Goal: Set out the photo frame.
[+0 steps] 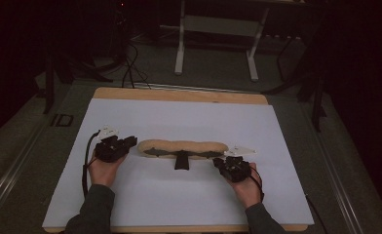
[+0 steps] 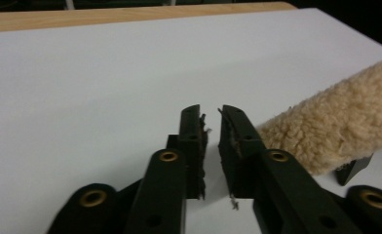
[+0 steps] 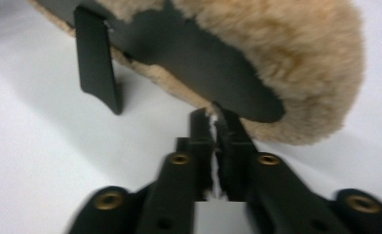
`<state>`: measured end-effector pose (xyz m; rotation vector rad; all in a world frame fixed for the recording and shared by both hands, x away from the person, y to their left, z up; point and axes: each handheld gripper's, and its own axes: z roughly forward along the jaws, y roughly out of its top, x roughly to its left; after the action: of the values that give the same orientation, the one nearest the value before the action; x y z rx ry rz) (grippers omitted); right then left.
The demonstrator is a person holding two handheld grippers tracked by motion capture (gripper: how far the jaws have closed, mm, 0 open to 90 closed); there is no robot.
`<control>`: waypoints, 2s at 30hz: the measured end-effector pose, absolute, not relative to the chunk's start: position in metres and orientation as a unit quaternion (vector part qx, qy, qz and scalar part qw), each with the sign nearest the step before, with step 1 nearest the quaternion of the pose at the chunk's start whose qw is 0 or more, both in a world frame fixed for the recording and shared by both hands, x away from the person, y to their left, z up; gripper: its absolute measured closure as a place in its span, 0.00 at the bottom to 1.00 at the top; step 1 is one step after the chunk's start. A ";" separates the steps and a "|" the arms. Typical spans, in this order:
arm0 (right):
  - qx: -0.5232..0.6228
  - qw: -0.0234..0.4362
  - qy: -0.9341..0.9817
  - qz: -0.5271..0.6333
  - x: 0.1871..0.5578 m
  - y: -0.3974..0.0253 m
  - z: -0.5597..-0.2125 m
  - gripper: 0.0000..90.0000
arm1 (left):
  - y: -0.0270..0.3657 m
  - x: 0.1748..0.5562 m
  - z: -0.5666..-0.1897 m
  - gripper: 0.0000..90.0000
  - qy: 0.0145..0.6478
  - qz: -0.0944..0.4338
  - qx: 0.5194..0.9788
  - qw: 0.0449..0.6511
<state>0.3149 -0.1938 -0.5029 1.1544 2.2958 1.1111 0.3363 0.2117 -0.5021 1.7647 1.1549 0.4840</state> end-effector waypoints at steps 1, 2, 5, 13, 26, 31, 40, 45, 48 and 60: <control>0.409 0.175 0.806 0.390 0.315 -0.194 -0.502 1.00 | 0.211 0.337 -0.502 0.97 0.470 0.201 0.720 0.470; 0.412 0.176 0.805 0.389 0.315 -0.194 -0.502 1.00 | 0.210 0.337 -0.502 0.99 0.469 0.205 0.720 0.469; 0.417 0.180 0.802 0.389 0.316 -0.195 -0.502 1.00 | 0.206 0.339 -0.501 1.00 0.465 0.209 0.725 0.463; 0.415 0.183 0.800 0.393 0.318 -0.194 -0.501 1.00 | 0.201 0.341 -0.501 1.00 0.456 0.219 0.731 0.459; 0.423 0.184 0.792 0.400 0.321 -0.190 -0.501 1.00 | 0.194 0.334 -0.498 1.00 0.431 0.216 0.744 0.462; 0.422 0.183 0.792 0.401 0.322 -0.189 -0.501 1.00 | 0.195 0.332 -0.498 1.00 0.424 0.214 0.748 0.464; 0.426 0.185 0.787 0.406 0.322 -0.191 -0.499 1.00 | 0.196 0.324 -0.499 1.00 0.415 0.214 0.750 0.468; 0.428 0.184 0.785 0.407 0.322 -0.191 -0.499 1.00 | 0.197 0.322 -0.499 1.00 0.412 0.214 0.752 0.467; 0.431 0.183 0.784 0.409 0.323 -0.192 -0.498 1.00 | 0.196 0.321 -0.499 1.00 0.413 0.216 0.753 0.466; 0.435 0.177 0.781 0.412 0.327 -0.190 -0.496 1.00 | 0.195 0.317 -0.498 1.00 0.410 0.220 0.756 0.461</control>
<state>0.3269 -0.1900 -0.4963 1.2315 2.2100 1.1676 0.3169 0.1948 -0.4979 1.8596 1.0093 0.5408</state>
